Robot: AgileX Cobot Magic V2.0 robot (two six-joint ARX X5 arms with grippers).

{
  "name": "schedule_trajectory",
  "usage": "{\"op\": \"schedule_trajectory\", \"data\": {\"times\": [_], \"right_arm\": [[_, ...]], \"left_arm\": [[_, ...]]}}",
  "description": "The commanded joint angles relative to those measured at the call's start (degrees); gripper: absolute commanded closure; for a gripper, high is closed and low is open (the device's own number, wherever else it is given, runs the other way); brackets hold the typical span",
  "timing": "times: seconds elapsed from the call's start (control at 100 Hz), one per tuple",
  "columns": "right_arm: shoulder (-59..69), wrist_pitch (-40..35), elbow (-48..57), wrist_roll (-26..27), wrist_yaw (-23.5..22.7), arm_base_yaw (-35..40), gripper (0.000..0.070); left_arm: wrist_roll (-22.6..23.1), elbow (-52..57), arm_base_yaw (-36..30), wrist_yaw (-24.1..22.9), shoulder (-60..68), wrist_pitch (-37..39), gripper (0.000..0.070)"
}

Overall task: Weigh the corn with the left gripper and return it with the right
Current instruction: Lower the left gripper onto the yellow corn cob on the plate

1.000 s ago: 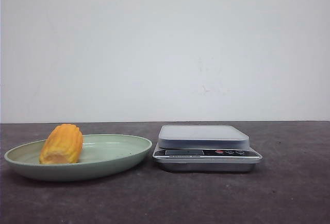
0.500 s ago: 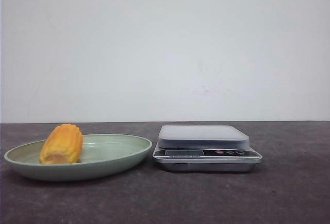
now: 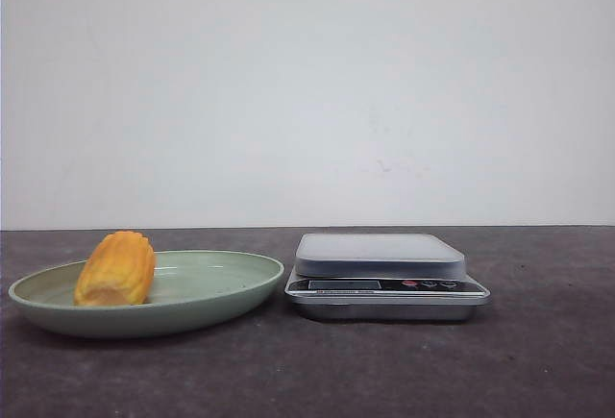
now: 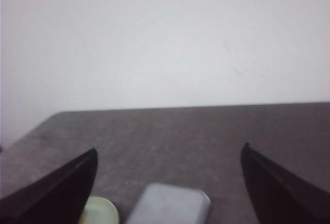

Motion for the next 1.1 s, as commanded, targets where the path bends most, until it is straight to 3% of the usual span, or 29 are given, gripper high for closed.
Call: {"op": "schedule_trajectory", "data": {"times": [0.0, 0.24, 0.73, 0.77, 0.81, 0.89, 1.09], "right_arm": [[1.09, -0.72, 0.79, -2.29, 0.26, 0.42, 0.0125], [3.52, -2.73, 0.76, -2.51, 0.24, 0.72, 0.0125], [4.90, -4.72, 0.76, -2.62, 0.24, 0.98, 0.0125], [4.90, -5.25, 0.76, -2.84, 0.24, 0.98, 0.0125], [4.90, -5.79, 0.76, -3.17, 0.26, 0.98, 0.0126], [4.90, -6.56, 0.76, -3.54, 0.48, 1.16, 0.0126], [5.11, -7.21, 0.76, -3.72, 2.86, 2.08, 0.0126]], "left_arm": [[0.81, 0.85, -1.92, -0.20, 4.50, 0.79, 0.0134], [0.33, 0.85, -8.61, -7.13, 21.49, 6.25, 0.0144], [-3.91, 0.87, -13.99, -6.25, 43.95, 17.03, 0.0166], [-4.50, 0.87, -14.23, -6.36, 44.87, 17.40, 0.0226], [-4.72, 0.87, -14.43, -6.27, 45.62, 17.38, 0.0337], [-4.55, 0.87, -14.51, -4.57, 46.53, 17.20, 0.0690], [-4.20, 3.32, -14.45, 4.83, 46.16, 17.66, 0.0690]]}}
